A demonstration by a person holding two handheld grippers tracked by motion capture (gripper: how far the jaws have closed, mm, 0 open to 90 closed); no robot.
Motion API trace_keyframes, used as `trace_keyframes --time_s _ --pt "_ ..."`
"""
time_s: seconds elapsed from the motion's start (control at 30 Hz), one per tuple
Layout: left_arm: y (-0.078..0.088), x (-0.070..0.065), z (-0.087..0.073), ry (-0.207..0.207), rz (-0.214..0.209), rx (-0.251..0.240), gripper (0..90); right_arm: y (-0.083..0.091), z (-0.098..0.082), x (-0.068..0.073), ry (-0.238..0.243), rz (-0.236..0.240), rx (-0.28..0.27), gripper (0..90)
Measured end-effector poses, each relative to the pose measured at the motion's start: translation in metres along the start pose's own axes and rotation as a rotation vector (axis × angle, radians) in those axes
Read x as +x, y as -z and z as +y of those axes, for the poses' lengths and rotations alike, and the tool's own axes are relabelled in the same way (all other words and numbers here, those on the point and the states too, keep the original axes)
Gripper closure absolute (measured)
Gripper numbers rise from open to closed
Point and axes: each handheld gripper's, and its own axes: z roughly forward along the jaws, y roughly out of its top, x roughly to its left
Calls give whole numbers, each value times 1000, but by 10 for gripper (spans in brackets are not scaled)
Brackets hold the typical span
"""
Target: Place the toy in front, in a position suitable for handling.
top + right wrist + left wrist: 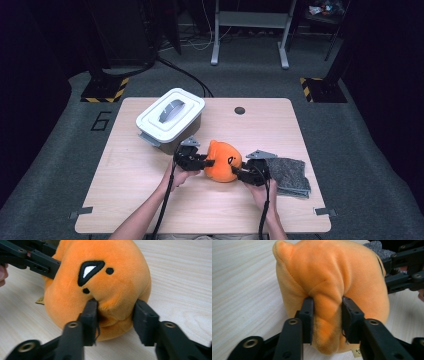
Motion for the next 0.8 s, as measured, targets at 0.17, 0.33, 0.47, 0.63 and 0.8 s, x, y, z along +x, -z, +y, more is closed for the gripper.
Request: trace_keyframes --time_s 0.17,0.33,0.47,0.63,0.8 --pt "2 -5 -3 17 -4 -34 743 -2 -2 -1 10 -11 -39 736" --pt "7 -15 0 53 9 -77 752 6 1 -4 3 -4 -73 758" --pt "8 -23 1 116 -17 -111 751 18 9 -9 5 -4 -86 756" --pt "4 -35 4 160 -13 -123 741 31 20 -15 22 -27 -57 747" --pt "-12 -39 -1 213 3 -117 722 27 19 -24 20 -61 13 732"
